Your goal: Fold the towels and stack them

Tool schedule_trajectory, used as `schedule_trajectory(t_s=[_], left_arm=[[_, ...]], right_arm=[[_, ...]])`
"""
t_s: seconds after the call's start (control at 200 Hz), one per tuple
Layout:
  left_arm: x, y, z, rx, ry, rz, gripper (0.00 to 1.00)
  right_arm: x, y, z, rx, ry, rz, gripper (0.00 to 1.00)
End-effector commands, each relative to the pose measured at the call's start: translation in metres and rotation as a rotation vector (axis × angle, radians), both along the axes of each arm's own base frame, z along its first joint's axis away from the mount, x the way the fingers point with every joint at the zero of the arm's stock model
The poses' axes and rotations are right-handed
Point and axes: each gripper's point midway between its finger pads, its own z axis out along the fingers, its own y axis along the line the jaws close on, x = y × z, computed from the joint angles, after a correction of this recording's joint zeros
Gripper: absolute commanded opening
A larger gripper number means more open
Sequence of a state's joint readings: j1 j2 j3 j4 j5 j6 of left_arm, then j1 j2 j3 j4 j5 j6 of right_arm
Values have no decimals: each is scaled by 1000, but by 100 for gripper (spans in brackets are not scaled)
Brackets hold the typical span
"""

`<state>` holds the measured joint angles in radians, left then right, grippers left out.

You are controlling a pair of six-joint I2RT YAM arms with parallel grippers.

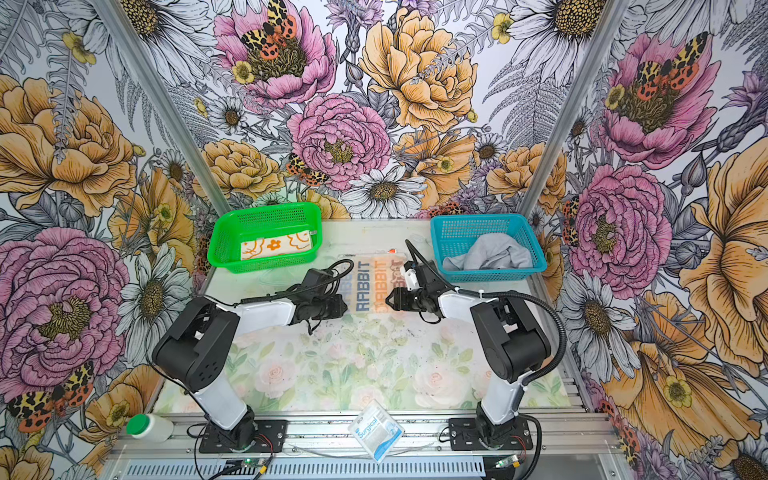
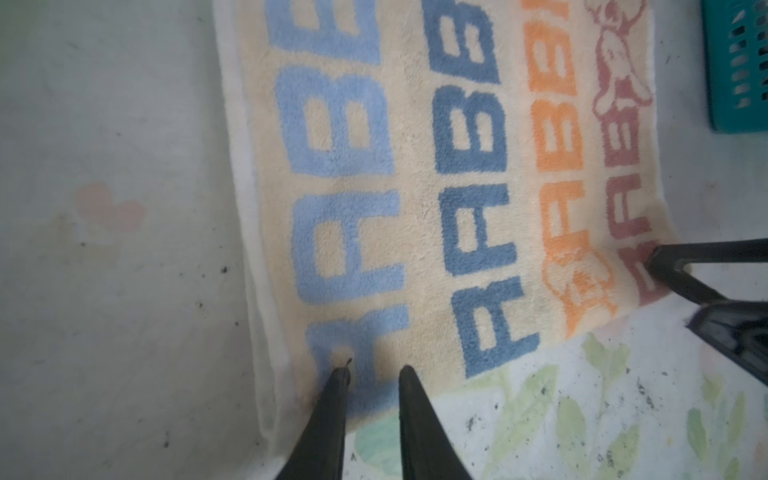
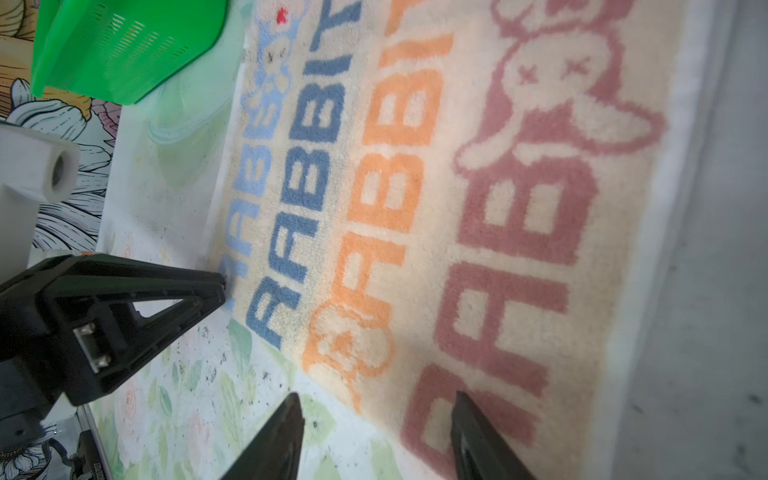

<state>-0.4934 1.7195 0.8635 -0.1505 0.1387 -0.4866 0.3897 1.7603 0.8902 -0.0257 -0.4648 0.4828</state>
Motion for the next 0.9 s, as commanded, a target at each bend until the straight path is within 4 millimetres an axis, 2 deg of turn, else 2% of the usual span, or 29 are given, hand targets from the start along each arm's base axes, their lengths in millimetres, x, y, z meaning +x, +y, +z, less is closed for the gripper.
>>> schedule_trajectory(t_s=[0.0, 0.215, 0.555, 0.896], left_arm=[[-4, 3, -12, 7, 18, 21, 25], [-15, 10, -20, 25, 49, 34, 25], [-52, 31, -37, 97, 115, 59, 26], [-89, 33, -37, 96, 141, 58, 28]], right_arm=[[-8, -3, -11, -11, 39, -15, 57], [-29, -14, -22, -33, 89, -46, 56], [-58, -33, -36, -82, 139, -66, 56], [-86, -43, -34, -82, 178, -83, 55]])
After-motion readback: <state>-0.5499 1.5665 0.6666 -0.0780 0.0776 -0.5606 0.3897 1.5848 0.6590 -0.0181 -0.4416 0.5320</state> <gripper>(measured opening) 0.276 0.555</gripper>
